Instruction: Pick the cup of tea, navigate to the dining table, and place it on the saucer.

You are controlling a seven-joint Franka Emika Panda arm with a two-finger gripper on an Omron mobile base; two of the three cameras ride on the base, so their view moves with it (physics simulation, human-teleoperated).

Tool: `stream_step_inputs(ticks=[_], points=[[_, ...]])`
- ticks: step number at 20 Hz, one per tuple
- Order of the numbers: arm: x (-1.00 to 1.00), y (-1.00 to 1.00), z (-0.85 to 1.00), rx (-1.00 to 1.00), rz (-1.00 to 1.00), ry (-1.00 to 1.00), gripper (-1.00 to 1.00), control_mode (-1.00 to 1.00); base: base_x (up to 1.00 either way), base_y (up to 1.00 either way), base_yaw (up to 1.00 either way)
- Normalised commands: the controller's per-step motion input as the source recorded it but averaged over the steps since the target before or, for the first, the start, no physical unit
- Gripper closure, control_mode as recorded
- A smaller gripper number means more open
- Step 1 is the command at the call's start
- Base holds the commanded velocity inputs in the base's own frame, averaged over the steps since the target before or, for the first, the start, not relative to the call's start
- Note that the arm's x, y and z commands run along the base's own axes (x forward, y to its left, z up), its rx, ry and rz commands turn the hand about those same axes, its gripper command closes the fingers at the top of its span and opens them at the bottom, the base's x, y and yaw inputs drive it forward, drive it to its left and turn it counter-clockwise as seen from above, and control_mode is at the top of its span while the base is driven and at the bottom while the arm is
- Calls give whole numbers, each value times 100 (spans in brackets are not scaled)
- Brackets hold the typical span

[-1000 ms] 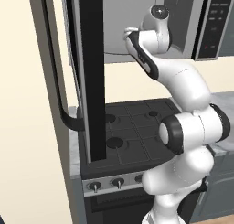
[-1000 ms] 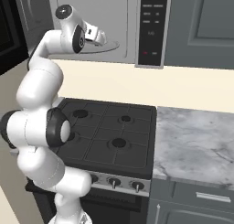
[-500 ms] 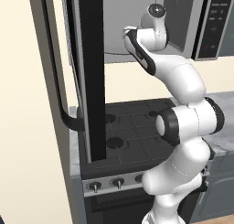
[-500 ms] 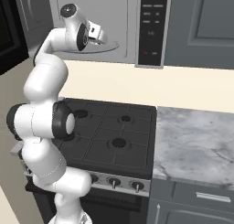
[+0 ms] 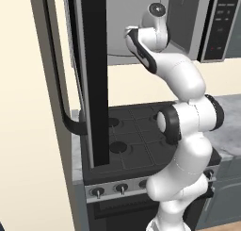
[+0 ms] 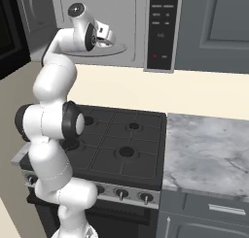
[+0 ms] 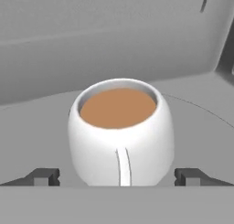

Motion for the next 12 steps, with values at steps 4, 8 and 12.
stream_step_inputs(ticks=[4,8,12], points=[[5,0,-5,-1,0,0,-100,-100,0,0,0],[0,0,0,0,0,0,-100,-100,0,0,0],[0,0,0,0,0,0,100,-100,0,0,0]])
